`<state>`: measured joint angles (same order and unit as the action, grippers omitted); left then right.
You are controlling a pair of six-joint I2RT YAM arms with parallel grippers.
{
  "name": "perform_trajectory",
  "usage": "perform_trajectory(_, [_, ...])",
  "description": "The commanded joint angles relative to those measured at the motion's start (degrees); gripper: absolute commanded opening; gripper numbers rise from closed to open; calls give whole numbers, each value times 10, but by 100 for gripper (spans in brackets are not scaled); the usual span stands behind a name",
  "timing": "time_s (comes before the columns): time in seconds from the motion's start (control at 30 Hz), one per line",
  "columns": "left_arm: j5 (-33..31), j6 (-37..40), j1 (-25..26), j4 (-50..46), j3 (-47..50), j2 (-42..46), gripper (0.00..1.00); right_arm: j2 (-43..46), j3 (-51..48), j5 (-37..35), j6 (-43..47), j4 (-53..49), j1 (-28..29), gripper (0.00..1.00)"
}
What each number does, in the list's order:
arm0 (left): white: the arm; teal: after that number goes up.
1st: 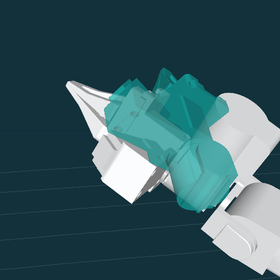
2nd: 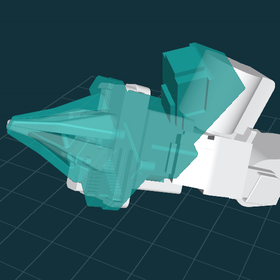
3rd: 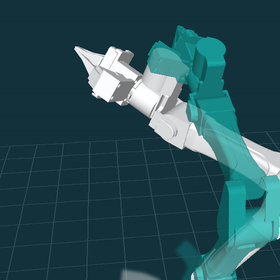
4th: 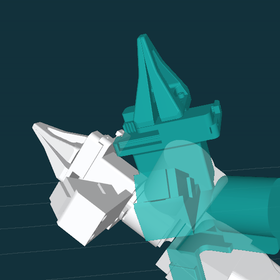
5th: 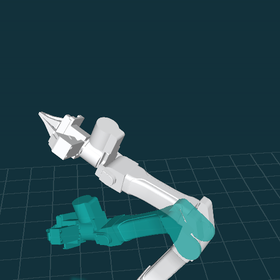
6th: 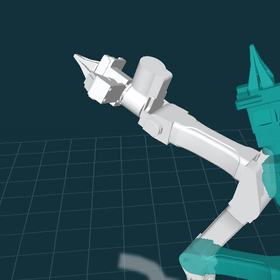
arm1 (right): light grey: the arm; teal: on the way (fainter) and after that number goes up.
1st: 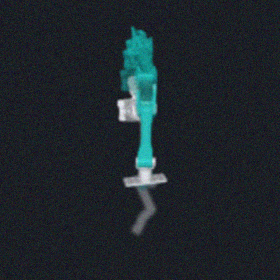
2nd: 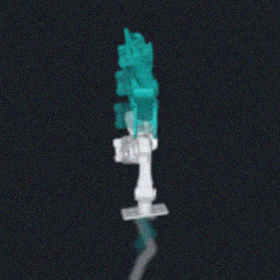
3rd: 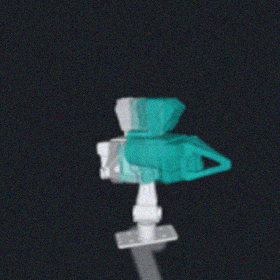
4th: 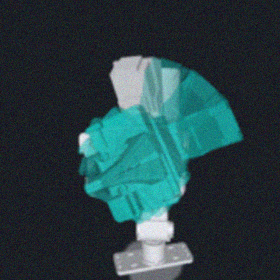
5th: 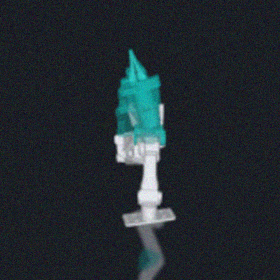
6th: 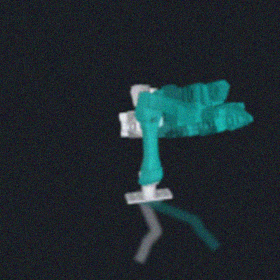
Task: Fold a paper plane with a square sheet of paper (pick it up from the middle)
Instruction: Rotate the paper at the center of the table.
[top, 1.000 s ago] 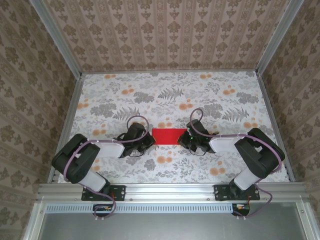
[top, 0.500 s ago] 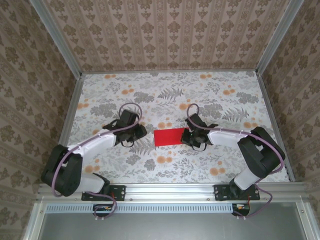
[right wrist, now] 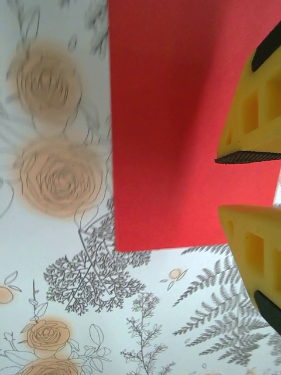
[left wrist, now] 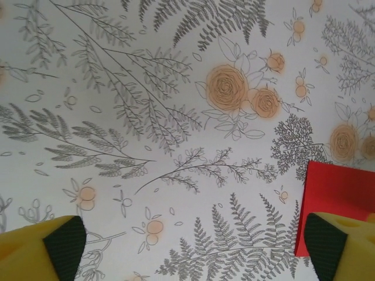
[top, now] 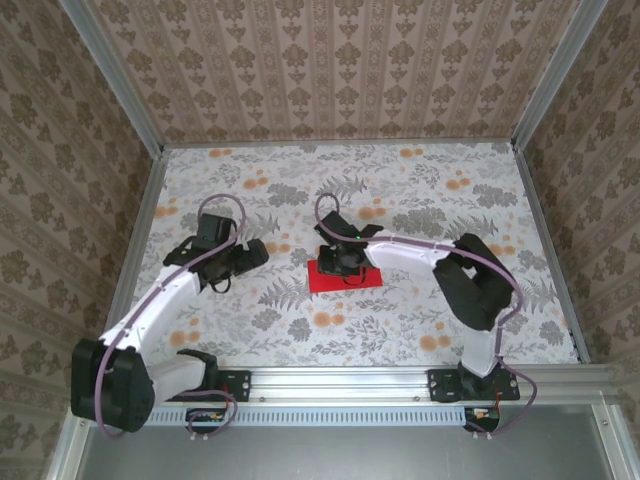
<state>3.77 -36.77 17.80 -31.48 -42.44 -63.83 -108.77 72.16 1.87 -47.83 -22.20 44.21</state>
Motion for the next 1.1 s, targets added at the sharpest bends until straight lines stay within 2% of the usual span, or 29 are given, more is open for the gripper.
perform_trajectory(0.0, [-9,39,-9,-20,18,37,100,-46,67,-22,13,-42,10,27])
perform_trajectory(0.2, [-5,48,-24,-30,28,51,100,-114,134,-15,19,-67,23,27])
perform_trajectory(0.37, [10,47,-31,-29,29,43,100,-136,138,14,37,-83,34,26])
perform_trajectory(0.53, [20,46,-37,-21,32,43,100,-120,91,67,112,-128,47,26])
perform_trajectory(0.73, [46,52,-38,-1,39,43,100,-27,-34,108,226,-147,49,26])
perform_trajectory(0.83, [59,54,-39,8,42,41,100,27,-55,65,225,-162,42,29])
perform_trajectory(0.87, [64,55,-38,10,42,42,100,45,-62,42,206,-160,39,30])
perform_trajectory(1.0, [95,63,-37,30,55,47,100,132,-118,-46,88,-111,23,45])
perform_trajectory(1.07, [112,66,-36,45,60,46,100,159,-137,-97,39,-102,14,47])
